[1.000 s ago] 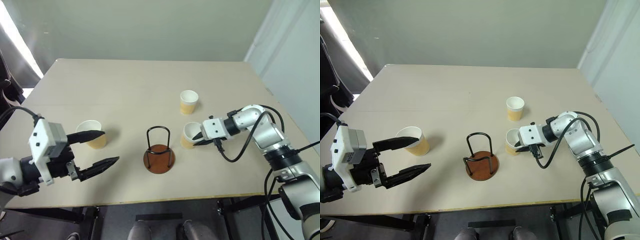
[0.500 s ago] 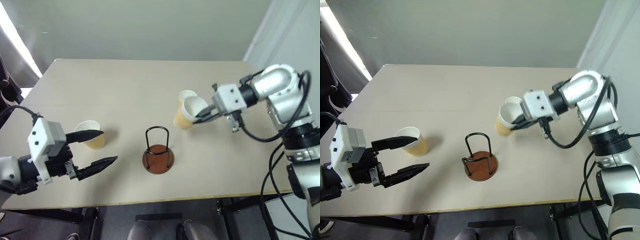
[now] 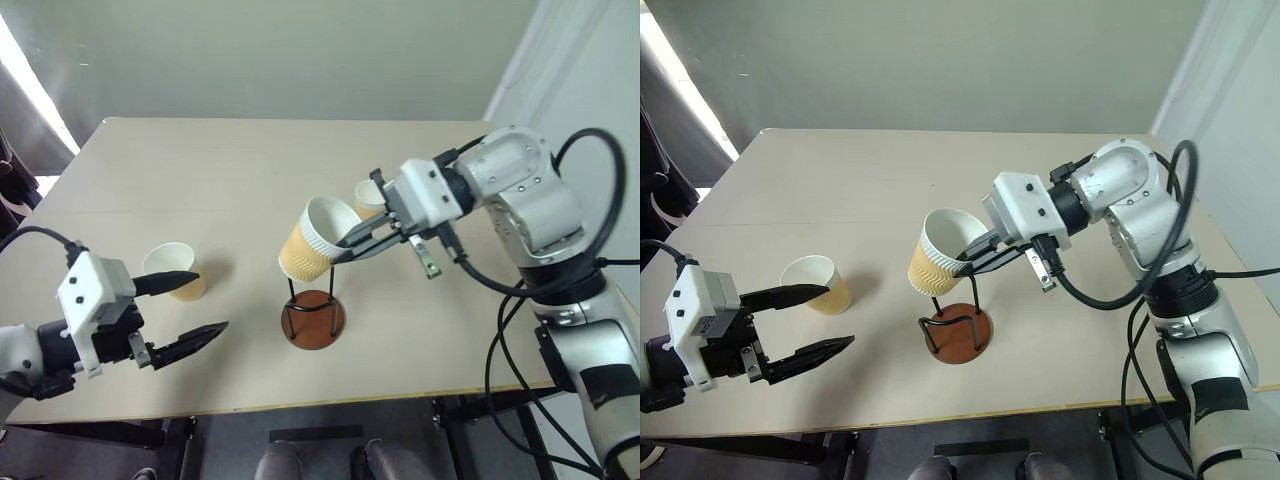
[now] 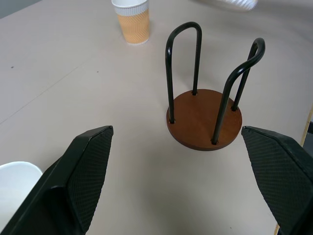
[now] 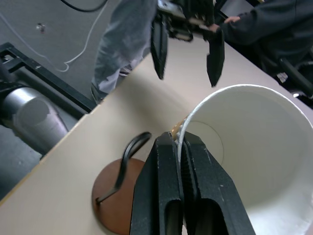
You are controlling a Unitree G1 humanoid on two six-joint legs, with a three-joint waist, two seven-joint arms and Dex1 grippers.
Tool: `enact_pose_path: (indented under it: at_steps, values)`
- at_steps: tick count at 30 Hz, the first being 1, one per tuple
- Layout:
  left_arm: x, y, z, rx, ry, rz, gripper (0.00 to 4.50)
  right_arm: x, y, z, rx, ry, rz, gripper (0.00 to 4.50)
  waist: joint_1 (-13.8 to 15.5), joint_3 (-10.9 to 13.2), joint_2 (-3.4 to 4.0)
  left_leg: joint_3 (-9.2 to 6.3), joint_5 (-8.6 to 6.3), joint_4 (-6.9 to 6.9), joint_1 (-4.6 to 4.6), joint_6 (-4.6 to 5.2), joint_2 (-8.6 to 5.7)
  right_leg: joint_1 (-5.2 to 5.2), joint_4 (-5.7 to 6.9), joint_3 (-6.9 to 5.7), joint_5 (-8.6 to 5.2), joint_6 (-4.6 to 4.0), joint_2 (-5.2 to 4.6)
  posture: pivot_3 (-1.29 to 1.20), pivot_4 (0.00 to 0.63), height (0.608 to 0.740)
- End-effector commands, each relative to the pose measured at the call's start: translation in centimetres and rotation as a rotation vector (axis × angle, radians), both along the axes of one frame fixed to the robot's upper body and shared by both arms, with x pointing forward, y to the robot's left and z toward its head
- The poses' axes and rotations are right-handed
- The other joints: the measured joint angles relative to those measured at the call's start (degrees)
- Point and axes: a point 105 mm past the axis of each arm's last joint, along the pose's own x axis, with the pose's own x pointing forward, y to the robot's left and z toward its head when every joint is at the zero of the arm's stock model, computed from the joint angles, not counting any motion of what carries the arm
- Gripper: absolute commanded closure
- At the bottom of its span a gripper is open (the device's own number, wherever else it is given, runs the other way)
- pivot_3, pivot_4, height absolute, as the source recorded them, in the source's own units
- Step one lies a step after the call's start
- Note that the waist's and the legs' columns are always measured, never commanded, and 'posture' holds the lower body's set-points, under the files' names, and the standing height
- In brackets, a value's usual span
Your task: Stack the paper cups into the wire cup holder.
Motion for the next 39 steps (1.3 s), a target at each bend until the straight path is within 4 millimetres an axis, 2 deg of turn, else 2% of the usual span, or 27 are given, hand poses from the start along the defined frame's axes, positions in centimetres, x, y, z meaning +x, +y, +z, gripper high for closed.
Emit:
enact_pose_path:
  at_steps: [1,14,18,24,28,29,30,33,36,37,39]
  values:
    - [-0.3,-0.5,0.3,0.032,-0.023,-0.023,0.00,0.2,0.1,-0.1,0.007,-0.036,-0.008,4.47,0.0,0.0,0.00,0.00,-0.01,0.00,0.00,0.00,0.00,0.00,0.00,0.00,0.00,0.00,0.00,0.00,0.150,0.740]
    - [-0.6,-1.1,1.6,-0.005,-0.059,-0.055,0.00,0.0,0.2,-1.9,-0.034,-0.038,0.010,4.47,0.0,0.0,-0.01,0.04,-0.06,0.02,0.00,-0.04,0.01,0.00,0.00,0.02,0.00,0.00,0.05,0.00,0.150,0.740]
    - [-0.6,-1.1,1.6,-0.004,-0.055,-0.053,0.00,0.0,0.3,-2.1,-0.036,-0.038,0.009,3.61,0.0,0.0,-0.01,0.03,-0.06,0.03,0.00,-0.04,0.01,0.00,0.00,0.04,0.00,0.00,0.05,0.00,0.150,0.740]
    - [-0.5,-1.0,1.5,-0.003,-0.055,-0.049,0.00,0.0,0.1,-2.2,-0.037,-0.044,0.006,1.55,0.0,0.0,-0.01,0.02,-0.06,0.03,0.00,-0.04,0.01,0.00,0.00,0.05,0.00,0.00,0.05,0.00,0.150,0.740]
    - [-0.4,-1.0,1.5,-0.001,-0.056,-0.048,0.00,0.9,-0.2,-1.5,-0.024,-0.063,-0.027,0.11,0.0,0.0,-0.01,0.02,-0.06,0.03,0.01,-0.04,0.02,0.00,0.00,0.05,0.00,0.00,0.05,0.00,0.150,0.740]
    - [-0.4,-1.0,1.5,0.000,-0.056,-0.048,0.00,1.1,-0.3,-1.3,-0.020,-0.068,-0.036,0.05,0.0,0.0,-0.01,0.02,-0.06,0.03,0.01,-0.04,0.02,0.00,0.00,0.05,0.00,0.00,0.05,0.00,0.150,0.740]
    - [-0.4,-1.0,1.5,0.000,-0.057,-0.048,0.00,1.7,-0.3,-0.9,-0.003,-0.078,-0.057,0.05,0.0,0.0,-0.01,0.01,-0.06,0.04,0.01,-0.04,0.02,0.00,0.00,0.05,0.00,0.00,0.04,0.00,0.150,0.740]
    - [-0.4,-0.9,1.6,-0.001,-0.059,-0.046,0.00,5.2,-0.1,1.7,0.114,-0.091,-0.209,0.05,0.0,0.0,-0.01,-0.09,-0.07,0.01,0.04,-0.03,0.07,-0.08,0.07,0.16,0.01,0.00,0.04,0.00,0.150,0.740]
    - [-0.3,-0.9,2.0,-0.019,-0.074,-0.048,0.00,9.5,-0.2,3.9,0.224,-0.081,-0.398,0.05,-0.1,0.0,-0.02,-0.10,-0.09,-0.09,0.03,0.01,0.31,-0.25,0.16,0.31,0.02,-0.02,0.04,0.00,0.150,0.740]
    - [-0.2,-0.9,2.7,-0.049,-0.100,-0.046,0.00,11.0,-0.5,4.1,0.235,-0.086,-0.467,0.05,-0.1,0.0,-0.02,-0.08,-0.09,-0.12,0.04,0.01,0.41,-0.26,0.17,0.34,0.02,-0.02,0.04,0.00,0.150,0.740]
    - [-0.1,-0.9,3.6,-0.088,-0.132,-0.042,0.00,12.6,-0.8,4.0,0.230,-0.095,-0.537,0.05,0.1,0.0,-0.06,-0.03,-0.12,-0.24,0.01,0.07,0.43,-0.42,0.20,0.46,0.02,-0.02,0.04,0.00,0.150,0.740]
